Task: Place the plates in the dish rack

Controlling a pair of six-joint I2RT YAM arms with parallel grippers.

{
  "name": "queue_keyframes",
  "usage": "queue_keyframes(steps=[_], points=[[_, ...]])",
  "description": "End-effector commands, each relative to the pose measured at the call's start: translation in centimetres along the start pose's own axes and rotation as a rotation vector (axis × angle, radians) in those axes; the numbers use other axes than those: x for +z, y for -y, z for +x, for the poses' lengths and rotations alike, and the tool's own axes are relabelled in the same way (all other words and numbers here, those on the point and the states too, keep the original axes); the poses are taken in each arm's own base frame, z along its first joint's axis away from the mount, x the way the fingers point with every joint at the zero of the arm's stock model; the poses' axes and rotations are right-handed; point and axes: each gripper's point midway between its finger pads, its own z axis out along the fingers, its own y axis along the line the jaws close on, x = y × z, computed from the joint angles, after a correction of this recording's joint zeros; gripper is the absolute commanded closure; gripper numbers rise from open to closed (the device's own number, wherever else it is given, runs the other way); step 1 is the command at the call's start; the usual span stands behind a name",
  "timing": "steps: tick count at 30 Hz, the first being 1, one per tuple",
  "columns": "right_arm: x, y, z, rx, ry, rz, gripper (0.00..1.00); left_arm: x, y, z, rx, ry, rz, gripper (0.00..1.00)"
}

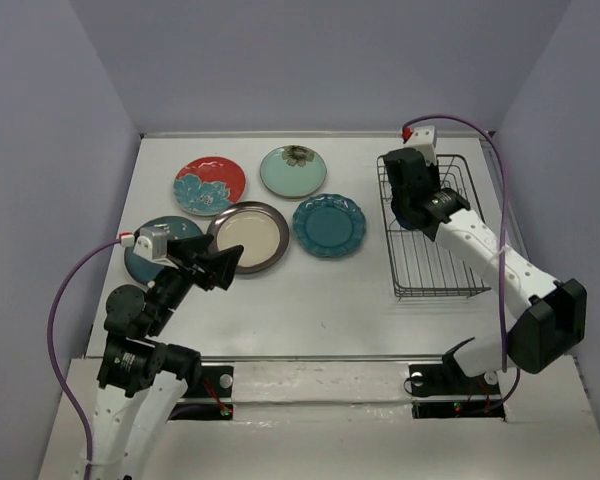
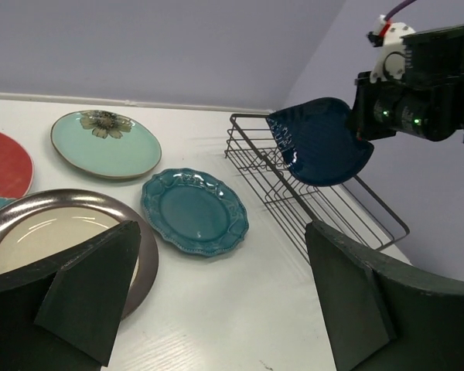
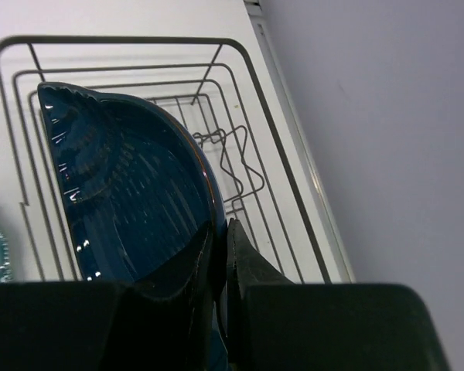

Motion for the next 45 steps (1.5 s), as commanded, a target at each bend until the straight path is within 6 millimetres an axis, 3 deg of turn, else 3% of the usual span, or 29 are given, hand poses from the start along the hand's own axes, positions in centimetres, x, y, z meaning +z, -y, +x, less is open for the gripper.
queue_keyframes(steps=[1,9,24,30,38,45], points=[[-0.1,3.6,-4.9,0.123,0.09,0.18,0.93,-0.1,0.7,-0.3,0.005,0.02,0.036,0.01],[2.5,2.0,-5.5,0.05,0.074,0.25,0.93,-0.2,1.8,0.1,-0.002,0.001,0.079,0.01],[5.8,-1.1,-6.5,-0.132,0.092,0.32,0.93,-1.1,3.1,-0.2,-0.007,0.021,0.122,0.01],[6.8,-2.3,-4.7,-0.141,0.084,0.33,0.93,-1.2,3.1,-0.4,-0.006,0.026,0.122,0.01],[8.0,-4.5,-1.0,-0.171,0.046,0.334,0.93,-1.3,3.3,-0.3,-0.006,0.024,0.128,0.01],[7.8,-6.4,0.1,-0.181,0.048,0.32,0.93,-1.0,3.1,-0.1,-0.011,0.012,0.12,0.01]])
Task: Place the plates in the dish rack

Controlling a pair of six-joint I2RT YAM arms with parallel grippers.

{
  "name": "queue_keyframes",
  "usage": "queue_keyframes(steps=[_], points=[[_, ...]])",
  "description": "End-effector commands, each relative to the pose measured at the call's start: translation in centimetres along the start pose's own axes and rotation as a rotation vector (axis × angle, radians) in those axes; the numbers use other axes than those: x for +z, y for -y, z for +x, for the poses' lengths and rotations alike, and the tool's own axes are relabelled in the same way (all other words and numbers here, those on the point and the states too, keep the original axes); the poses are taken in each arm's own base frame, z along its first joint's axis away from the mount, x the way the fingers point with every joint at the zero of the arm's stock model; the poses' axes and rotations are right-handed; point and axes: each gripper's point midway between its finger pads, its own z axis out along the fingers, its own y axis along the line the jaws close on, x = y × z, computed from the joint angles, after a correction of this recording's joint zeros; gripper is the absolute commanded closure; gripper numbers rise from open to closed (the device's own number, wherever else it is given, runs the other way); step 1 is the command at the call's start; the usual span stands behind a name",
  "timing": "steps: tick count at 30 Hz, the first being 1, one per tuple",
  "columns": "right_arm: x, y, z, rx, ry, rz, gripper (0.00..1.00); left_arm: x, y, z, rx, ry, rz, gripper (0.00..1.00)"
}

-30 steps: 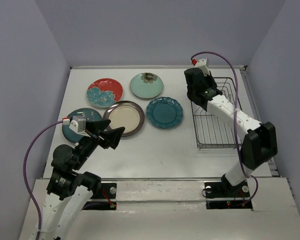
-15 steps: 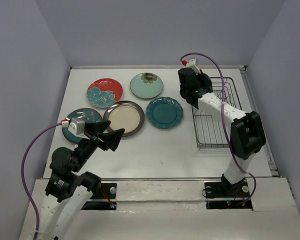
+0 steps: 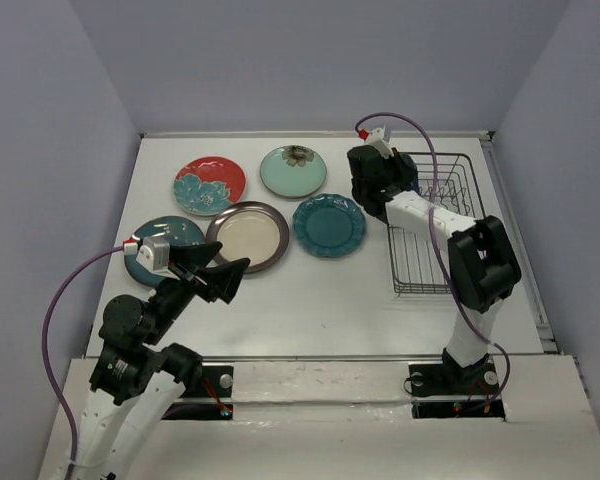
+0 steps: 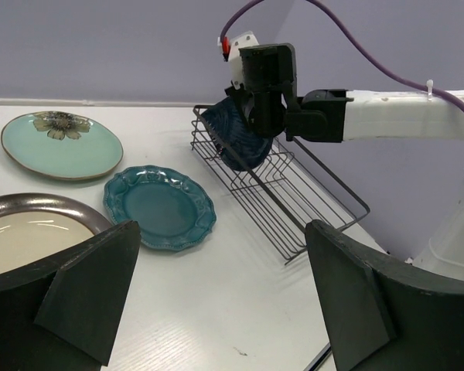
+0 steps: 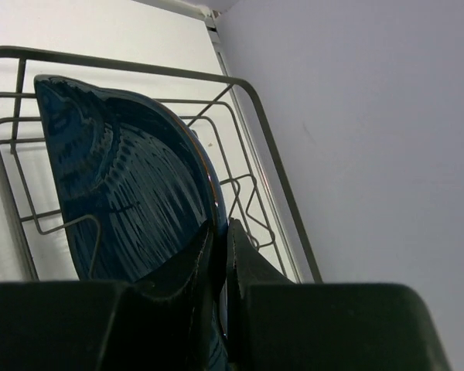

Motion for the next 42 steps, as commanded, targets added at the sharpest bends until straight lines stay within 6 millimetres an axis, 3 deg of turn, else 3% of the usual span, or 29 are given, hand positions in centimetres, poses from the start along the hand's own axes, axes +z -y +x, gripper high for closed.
queue_keyframes(steps=[1,6,11,14,15,16,19,21,23,26,29,30,33,35,37,38,39,41,42], points=[[-0.8,0.3,-0.7,0.112,0.016,0.071,0.93,0.2,0.2,-0.4,0.009,0.018,0.012,0.01],[-1.8,-1.3,0.2,0.119,0.017,0.074,0.93,0.4,0.0,-0.3,0.007,0.013,0.002,0.01],[-2.4,-1.3,1.4,0.173,0.012,0.088,0.93,0.6,-0.2,-0.2,0.005,0.006,-0.006,0.01],[-3.3,-1.9,1.7,0.257,0.019,0.049,0.82,0.7,-0.4,-0.2,0.004,0.005,-0.01,0.01],[-3.4,-2.0,2.4,0.23,-0.008,0.03,0.74,0.7,-0.4,-0.1,0.003,0.004,-0.012,0.01],[-3.6,-2.6,2.4,0.311,-0.021,0.0,0.7,0.8,-0.5,0.0,0.003,-0.003,-0.015,0.01],[-3.8,-2.6,2.1,0.301,-0.035,-0.032,0.51,0.9,-0.6,0.2,0.001,-0.009,-0.019,0.01],[-4.1,-2.3,1.2,0.32,-0.027,-0.069,0.38,1.0,-0.8,0.1,0.0,-0.008,-0.026,0.01],[-4.4,-1.9,0.4,0.327,-0.02,-0.096,0.33,1.0,-1.0,0.2,-0.002,-0.011,-0.033,0.01],[-5.6,0.4,-2.0,0.402,0.017,-0.175,0.28,1.2,-1.3,0.3,-0.002,-0.014,-0.047,0.01],[-7.2,0.9,-3.8,0.464,0.037,-0.323,0.2,1.4,-1.6,0.4,-0.004,-0.022,-0.056,0.01],[-8.2,1.7,-4.7,0.499,0.059,-0.396,0.15,1.4,-1.8,0.4,-0.004,-0.023,-0.065,0.01],[-10.9,1.3,-6.0,0.562,0.087,-0.561,0.1,1.6,-2.1,0.5,-0.005,-0.027,-0.076,0.01],[-14.6,-0.7,-7.2,0.671,0.07,-0.803,0.1,1.7,-2.3,0.6,-0.005,-0.031,-0.086,0.01],[-19.5,-4.4,-7.8,0.787,0.038,-1.059,0.1,1.8,-2.7,0.6,-0.005,-0.033,-0.099,0.01],[-22.8,-5.6,-9.5,0.867,0.078,-1.167,0.1,1.8,-2.9,0.5,-0.004,-0.029,-0.111,0.01],[-24.5,-7.9,-8.0,0.884,0.041,-1.219,0.1,1.8,-3.0,0.5,-0.005,-0.03,-0.115,0.01],[-28.9,-11.1,-8.6,1.044,-0.008,-1.329,0.1,1.9,-3.2,0.6,-0.004,-0.036,-0.121,0.01],[-29.6,-12.6,-7.3,1.076,-0.046,-1.327,0.1,1.9,-3.3,0.7,-0.003,-0.039,-0.122,0.01]])
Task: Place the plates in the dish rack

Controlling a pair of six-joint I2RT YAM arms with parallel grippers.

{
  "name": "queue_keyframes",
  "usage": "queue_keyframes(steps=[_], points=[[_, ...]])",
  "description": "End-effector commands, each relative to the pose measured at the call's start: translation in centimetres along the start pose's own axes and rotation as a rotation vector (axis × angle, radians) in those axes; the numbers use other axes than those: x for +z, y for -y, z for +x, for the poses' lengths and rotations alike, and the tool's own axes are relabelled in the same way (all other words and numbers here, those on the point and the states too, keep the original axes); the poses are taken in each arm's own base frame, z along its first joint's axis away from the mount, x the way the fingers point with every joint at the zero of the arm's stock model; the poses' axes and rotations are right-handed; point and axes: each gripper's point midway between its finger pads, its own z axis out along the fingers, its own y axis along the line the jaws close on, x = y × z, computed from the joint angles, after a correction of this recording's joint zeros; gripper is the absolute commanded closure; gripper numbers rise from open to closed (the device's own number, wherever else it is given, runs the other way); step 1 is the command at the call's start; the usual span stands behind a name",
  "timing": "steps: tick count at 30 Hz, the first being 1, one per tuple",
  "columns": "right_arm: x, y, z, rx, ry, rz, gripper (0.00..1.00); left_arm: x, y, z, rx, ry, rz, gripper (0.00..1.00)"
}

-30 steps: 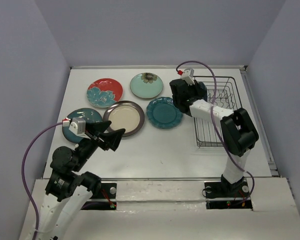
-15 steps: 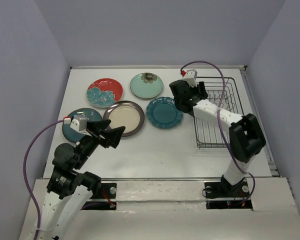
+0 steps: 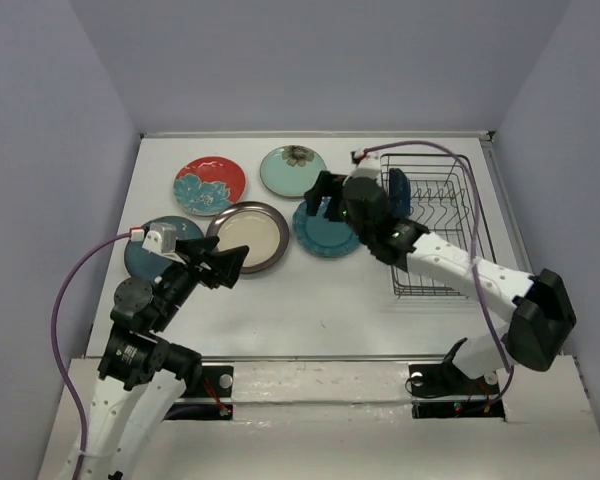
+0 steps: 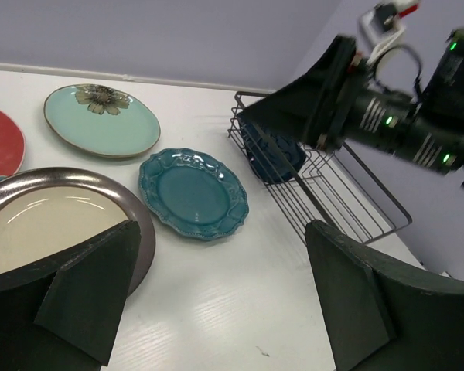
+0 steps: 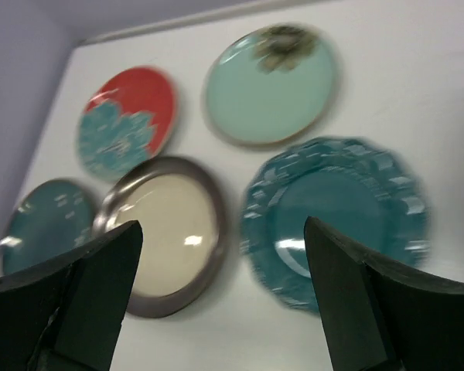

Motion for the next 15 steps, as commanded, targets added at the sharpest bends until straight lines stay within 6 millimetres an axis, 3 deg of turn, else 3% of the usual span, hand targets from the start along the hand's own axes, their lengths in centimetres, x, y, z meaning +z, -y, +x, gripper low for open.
queue_keyframes(steps=[1,4,7,9,14,15], points=[[0.1,-9.3,9.5,0.403,-0.117,-0.251,0.12,0.5,-0.2,-0.3,0.002,0.007,-0.007,0.01],[0.1,-11.0,12.4,0.514,-0.087,-0.276,0.17,0.6,-0.2,-0.2,0.003,0.002,-0.006,0.01],[0.6,-10.0,15.6,0.631,-0.118,-0.254,0.2,0.5,-0.2,-0.2,0.002,0.003,-0.002,0.01],[0.8,-9.8,16.4,0.665,-0.117,-0.261,0.2,0.5,-0.1,-0.2,0.005,0.0,0.004,0.01],[1.9,-8.5,21.0,0.718,-0.194,-0.212,0.2,0.6,0.0,-0.1,0.004,-0.003,0.009,0.01],[2.0,-8.8,21.0,0.741,-0.187,-0.226,0.2,0.6,0.0,-0.1,0.004,-0.002,0.008,0.01]])
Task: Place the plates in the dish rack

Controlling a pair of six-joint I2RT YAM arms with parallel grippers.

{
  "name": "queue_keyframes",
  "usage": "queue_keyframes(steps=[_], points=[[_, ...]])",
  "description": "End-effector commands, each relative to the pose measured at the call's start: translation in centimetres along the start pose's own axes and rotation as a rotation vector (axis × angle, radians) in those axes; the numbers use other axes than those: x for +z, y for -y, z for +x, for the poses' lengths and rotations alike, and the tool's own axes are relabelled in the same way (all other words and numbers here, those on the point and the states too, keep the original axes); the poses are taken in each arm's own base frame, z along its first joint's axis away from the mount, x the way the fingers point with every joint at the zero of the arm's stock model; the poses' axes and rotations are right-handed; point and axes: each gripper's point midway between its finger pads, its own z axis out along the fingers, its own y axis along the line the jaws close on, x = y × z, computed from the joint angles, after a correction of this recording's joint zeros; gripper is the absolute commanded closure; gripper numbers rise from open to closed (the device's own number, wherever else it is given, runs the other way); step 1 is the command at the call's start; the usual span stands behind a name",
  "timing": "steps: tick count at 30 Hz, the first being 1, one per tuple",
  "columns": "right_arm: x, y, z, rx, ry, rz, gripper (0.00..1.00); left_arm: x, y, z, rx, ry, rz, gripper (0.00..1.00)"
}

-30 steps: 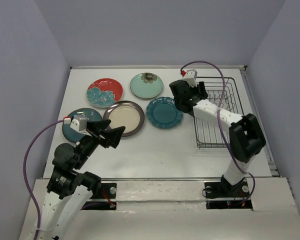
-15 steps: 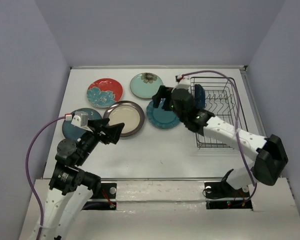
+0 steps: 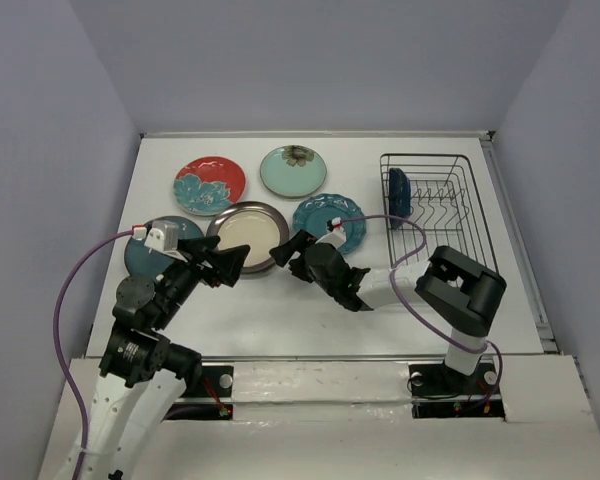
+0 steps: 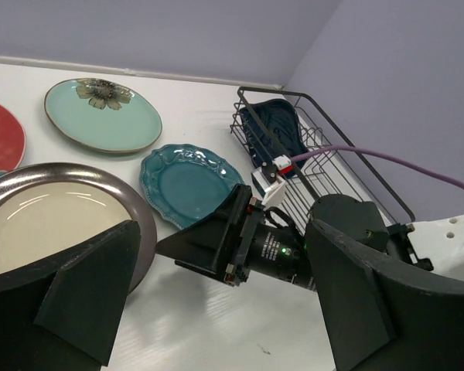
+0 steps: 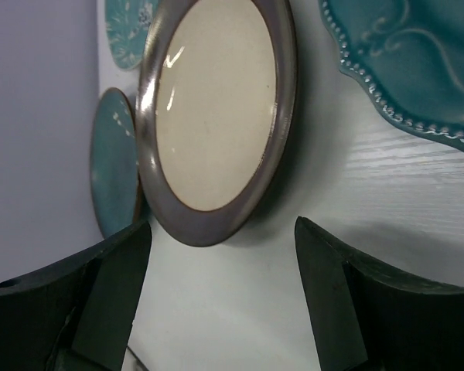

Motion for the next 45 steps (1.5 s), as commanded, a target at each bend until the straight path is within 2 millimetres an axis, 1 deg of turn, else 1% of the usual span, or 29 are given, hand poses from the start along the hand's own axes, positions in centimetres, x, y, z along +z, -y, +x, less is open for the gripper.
queue_keyframes(steps=[1,2,3,4,8,9,13,14,16,18,22,25,26,27,28,30,31,33,34,36,37,38,39,40,41,42,43,44,45], points=[[1.0,-2.8,-0.7,0.204,0.059,-0.13,0.2,0.2,0.4,-0.5,0.007,0.014,0.022,0.01],[1.9,-1.9,-0.3,0.202,0.057,-0.12,0.2,0.2,0.4,-0.5,0.007,0.015,0.021,0.01],[2.7,-2.3,-0.5,0.21,0.057,-0.125,0.2,0.2,0.3,-0.5,0.007,0.016,0.019,0.01],[3.6,-1.2,0.6,0.243,0.013,-0.106,0.2,0.2,0.3,-0.5,0.007,0.016,0.019,0.01],[4.6,-0.5,1.1,0.326,0.007,-0.115,0.25,0.3,0.3,-0.4,0.006,0.013,0.018,0.01],[5.2,0.2,1.1,0.338,0.011,-0.101,0.29,0.3,0.3,-0.4,0.006,0.012,0.019,0.01],[6.4,0.4,1.0,0.372,0.023,-0.107,0.35,0.2,0.5,-0.5,0.007,0.014,0.025,0.01],[6.8,0.3,0.2,0.386,0.048,-0.114,0.38,0.2,0.5,-0.5,0.006,0.013,0.027,0.01],[7.2,1.0,0.2,0.401,0.068,-0.096,0.45,0.3,0.4,-0.4,0.007,0.013,0.025,0.01],[7.4,1.3,0.2,0.399,0.073,-0.084,0.57,0.2,0.5,-0.5,0.007,0.015,0.024,0.01],[7.3,1.8,0.5,0.365,0.062,-0.048,0.92,0.2,0.4,-0.5,0.007,0.015,0.024,0.01],[6.1,1.5,-0.7,0.273,0.09,-0.042,0.93,0.3,0.4,-0.5,0.007,0.015,0.024,0.01],[5.3,-0.1,-1.9,0.264,0.108,-0.071,0.93,0.3,0.4,-0.4,0.007,0.013,0.025,0.01],[5.2,0.6,-1.9,0.231,0.118,-0.056,0.93,0.3,0.4,-0.4,0.007,0.013,0.025,0.01],[4.2,-1.3,-3.4,0.216,0.146,-0.095,0.93,0.3,0.4,-0.5,0.007,0.014,0.023,0.01],[3.0,-2.0,-4.3,0.097,0.172,-0.087,0.93,0.3,0.4,-0.4,0.007,0.012,0.023,0.01],[1.5,-4.3,-5.6,0.077,0.195,-0.13,0.93,0.3,0.4,-0.5,0.007,0.014,0.023,0.01],[0.2,-5.5,-7.4,-0.05,0.239,-0.137,0.93,0.2,0.4,-0.5,0.007,0.016,0.023,0.01],[-1.7,-7.8,-9.5,-0.061,0.282,-0.177,0.93,0.2,0.5,-0.6,0.008,0.017,0.023,0.01],[-3.7,-8.2,-12.0,-0.177,0.354,-0.143,0.93,0.1,0.5,-0.5,0.006,0.016,0.025,0.01],[-4.9,-9.2,-13.4,-0.206,0.391,-0.148,0.93,0.1,0.5,-0.6,0.007,0.019,0.026,0.01],[-7.4,-10.6,-16.2,-0.275,0.467,-0.146,0.93,0.1,0.6,-0.6,0.007,0.022,0.027,0.01],[-8.7,-11.4,-17.7,-0.322,0.497,-0.123,0.93,0.0,0.6,-0.7,0.008,0.025,0.031,0.01],[-11.4,-12.5,-20.6,-0.393,0.579,-0.101,0.93,-0.1,0.7,-0.8,0.009,0.03,0.031,0.01],[-12.7,-13.0,-22.0,-0.431,0.616,-0.08,0.93,-0.1,0.7,-0.8,0.009,0.03,0.033,0.01],[-14.0,-13.0,-23.6,-0.486,0.654,-0.039,0.93,-0.1,0.7,-0.8,0.009,0.032,0.034,0.01],[-15.8,-13.7,-26.1,-0.505,0.718,-0.003,0.93,-0.2,0.7,-0.9,0.012,0.036,0.033,0.01],[-18.5,-13.2,-28.6,-0.576,0.794,0.097,0.93,-0.3,0.8,-0.9,0.01,0.037,0.037,0.01],[-19.9,-12.4,-31.1,-0.607,0.847,0.166,0.93,-0.3,0.8,-1.0,0.009,0.043,0.035,0.01]])
